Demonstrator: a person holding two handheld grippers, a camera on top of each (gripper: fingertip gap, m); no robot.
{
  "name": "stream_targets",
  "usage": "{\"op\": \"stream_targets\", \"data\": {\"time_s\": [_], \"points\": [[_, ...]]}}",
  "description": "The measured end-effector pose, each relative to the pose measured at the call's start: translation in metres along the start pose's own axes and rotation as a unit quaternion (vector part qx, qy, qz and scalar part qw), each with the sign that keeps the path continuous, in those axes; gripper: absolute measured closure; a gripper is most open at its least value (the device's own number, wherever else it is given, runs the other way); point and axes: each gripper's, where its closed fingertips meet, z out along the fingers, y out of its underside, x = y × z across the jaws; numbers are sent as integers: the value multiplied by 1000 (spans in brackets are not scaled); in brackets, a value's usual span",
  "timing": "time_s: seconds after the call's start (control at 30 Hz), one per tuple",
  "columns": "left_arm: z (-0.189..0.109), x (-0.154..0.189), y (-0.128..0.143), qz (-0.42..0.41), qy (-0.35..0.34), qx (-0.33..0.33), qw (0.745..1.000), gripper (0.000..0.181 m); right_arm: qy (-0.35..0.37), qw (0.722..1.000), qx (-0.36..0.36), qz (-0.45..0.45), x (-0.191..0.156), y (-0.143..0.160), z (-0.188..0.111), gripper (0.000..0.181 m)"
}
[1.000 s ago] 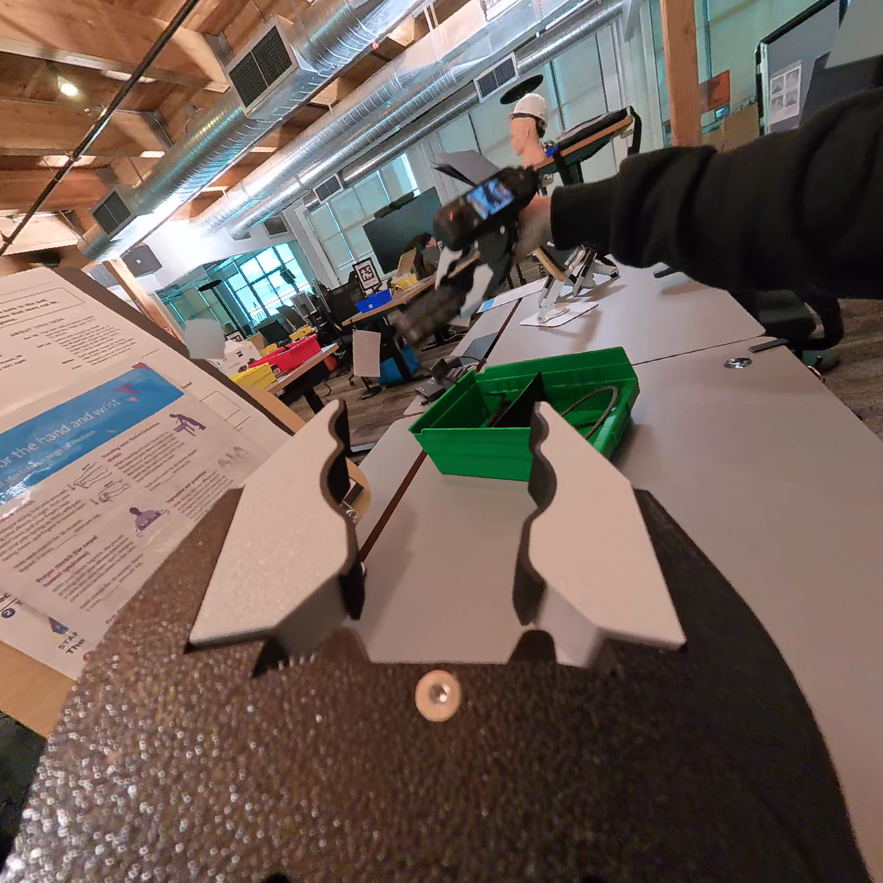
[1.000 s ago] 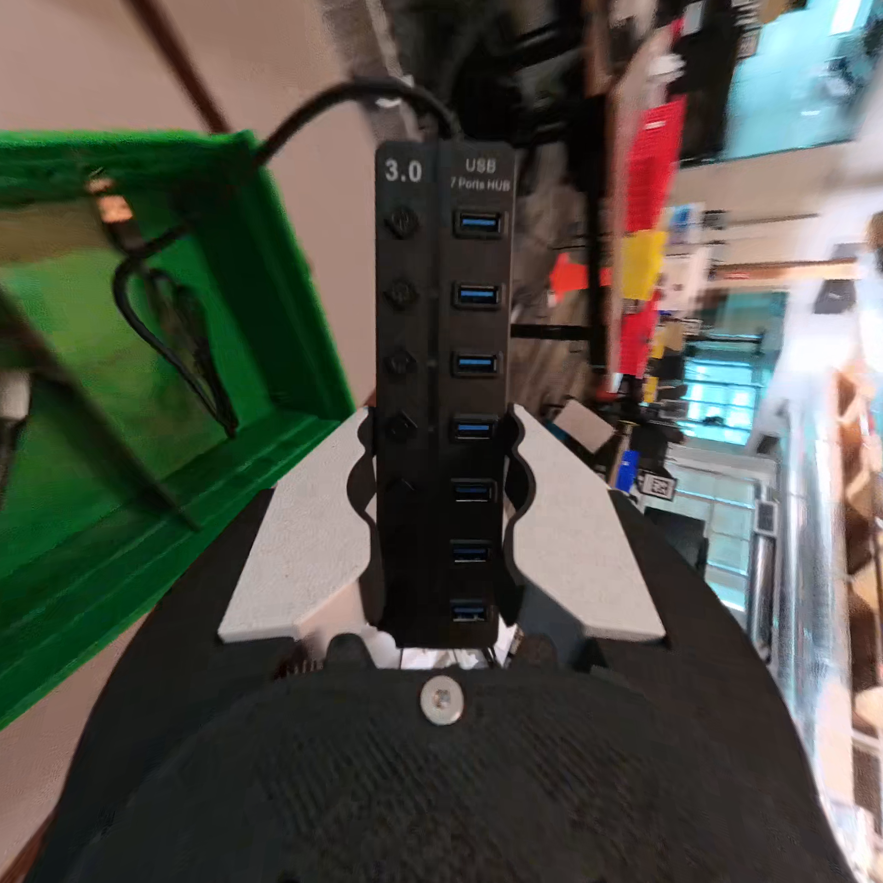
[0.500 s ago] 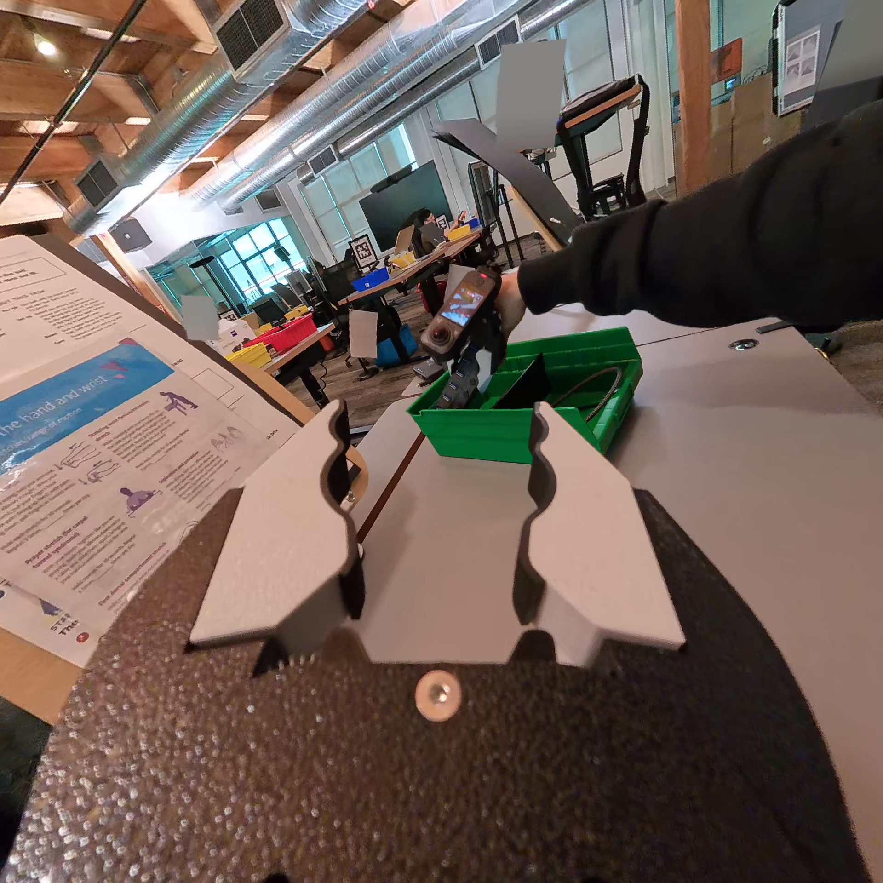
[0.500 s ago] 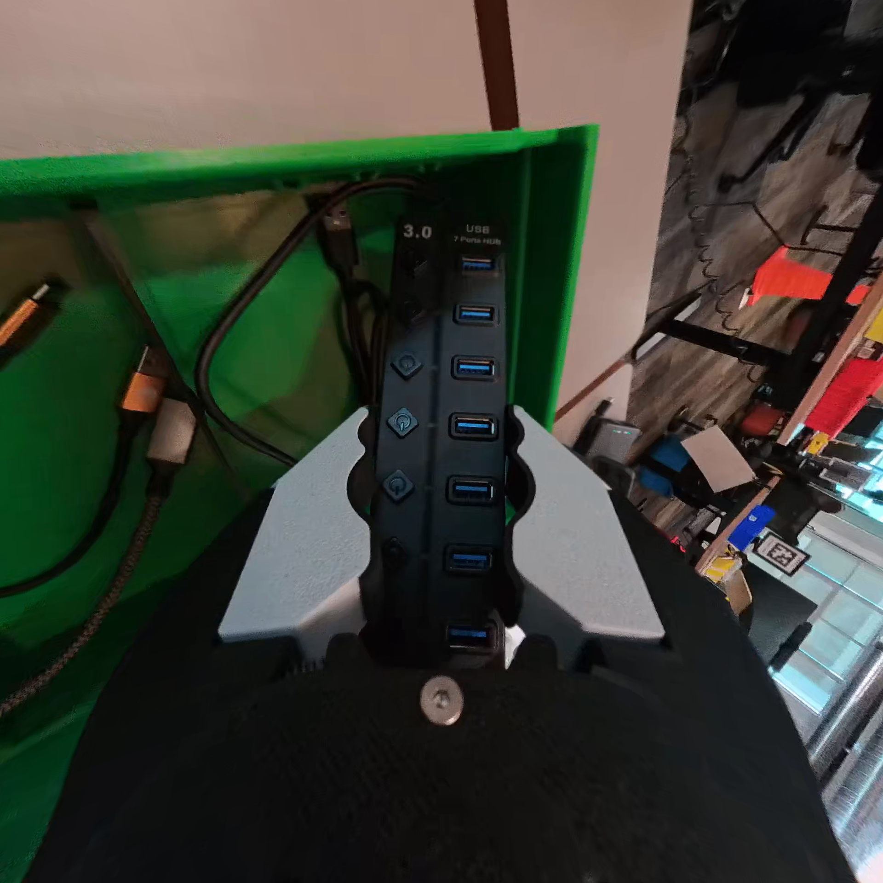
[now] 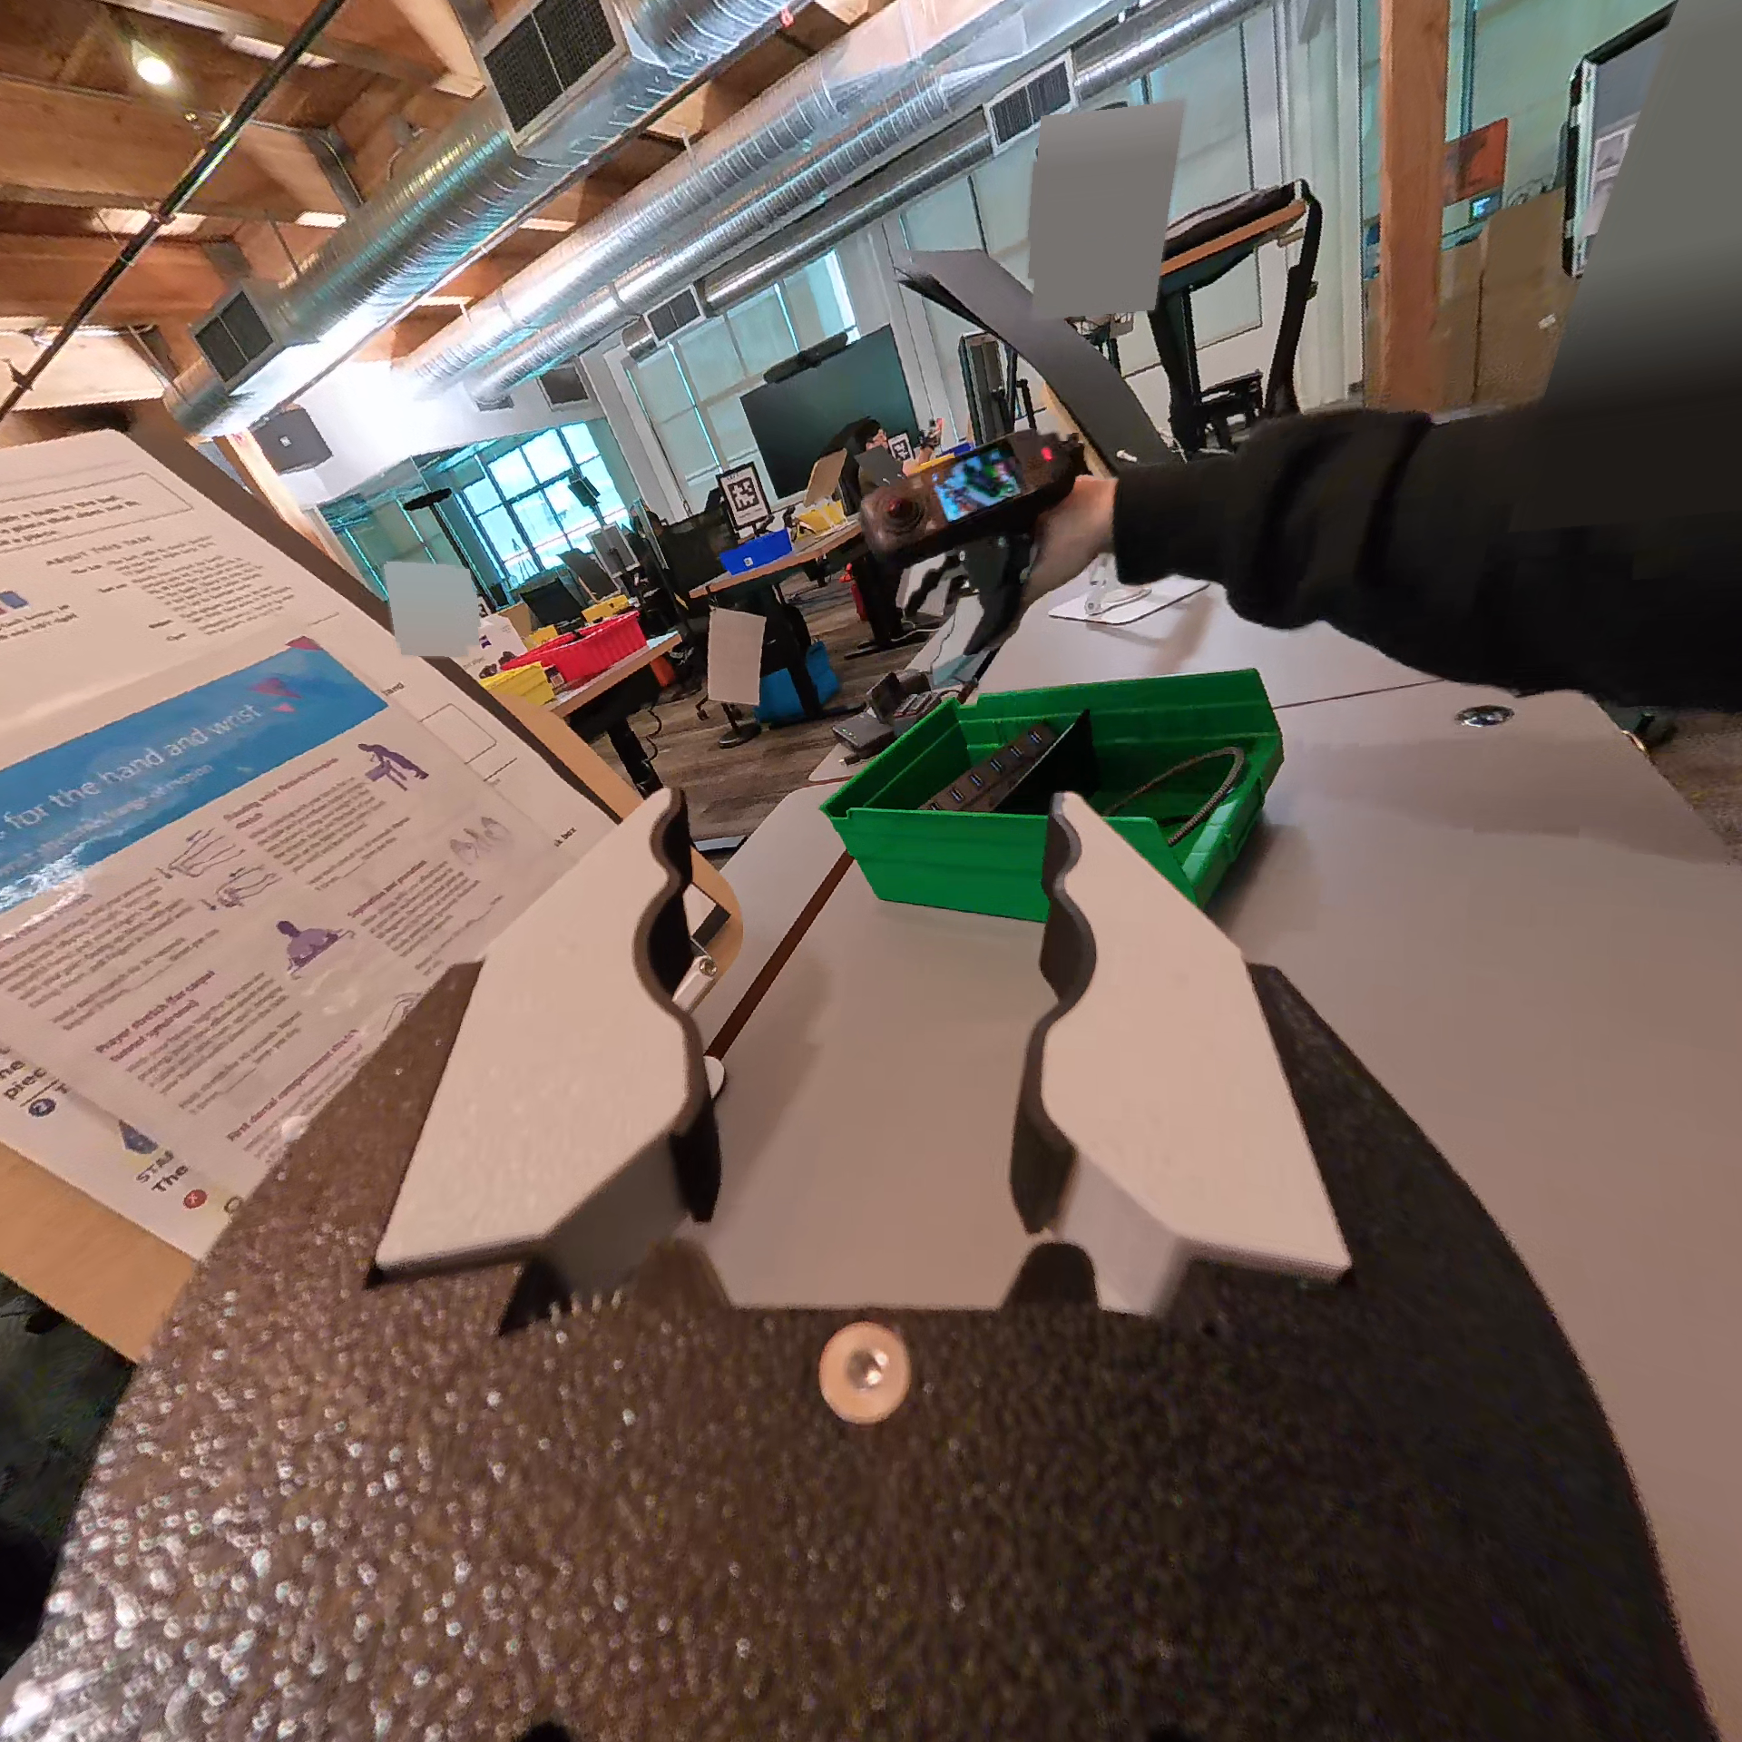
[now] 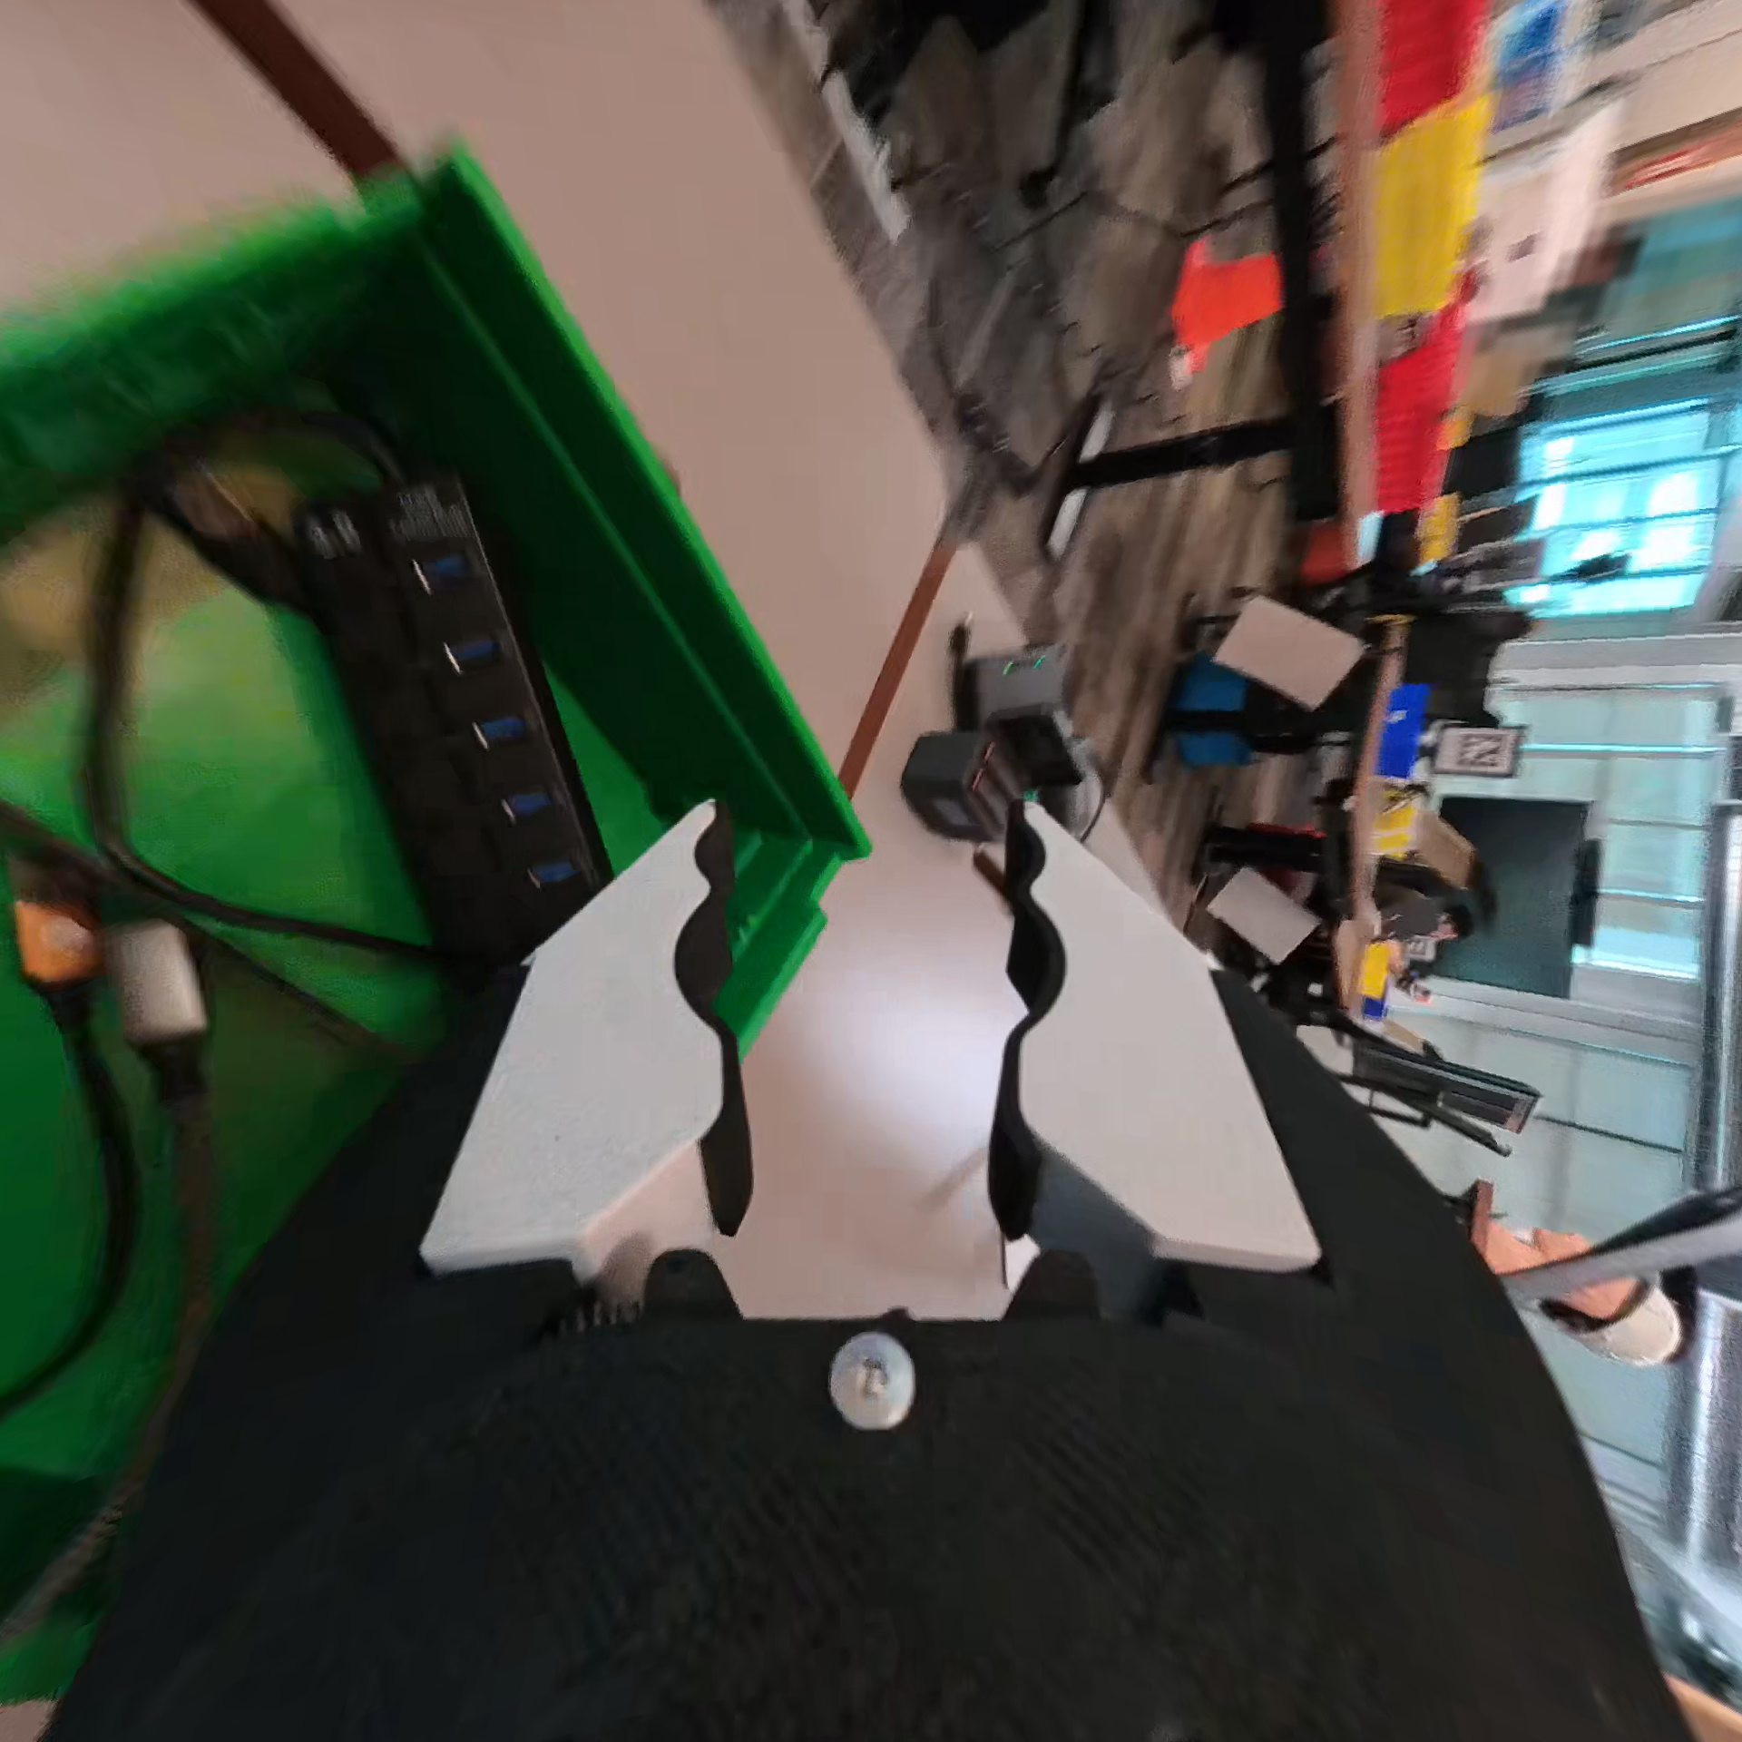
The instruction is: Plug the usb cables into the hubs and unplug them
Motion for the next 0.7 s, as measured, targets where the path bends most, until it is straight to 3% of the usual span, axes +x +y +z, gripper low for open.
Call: {"op": "stream_targets", "data": {"time_s": [0.07,0.13,0.23,0.3,0.37,0.47,0.53,0.6,0.7], "points": [[-2,-4,-1,-10,-11,-2,1000,110,19,995,87,35,-17,-45,-38,124],[-7,-12,0,-21,-33,-17,999,110,-4,974,214,80,-55,-99,-88,124],[-30,-36,10,-40,-99,-70,992,112,-101,895,409,144,-137,-171,-173,127],[-56,-59,18,-55,-167,-106,979,113,-154,851,469,180,-186,-198,-203,126],[-93,-85,32,-72,-252,-155,953,115,-167,837,486,189,-223,-212,-205,124],[-158,-118,62,-107,-378,-235,889,116,-160,852,470,168,-264,-213,-185,121],[-193,-134,88,-141,-436,-267,848,114,-136,861,457,176,-274,-204,-170,121],[-211,-144,120,-195,-459,-282,819,107,-141,856,459,192,-283,-199,-164,122],[-213,-153,170,-290,-459,-285,790,93,-108,857,465,195,-284,-194,-155,125]]}}
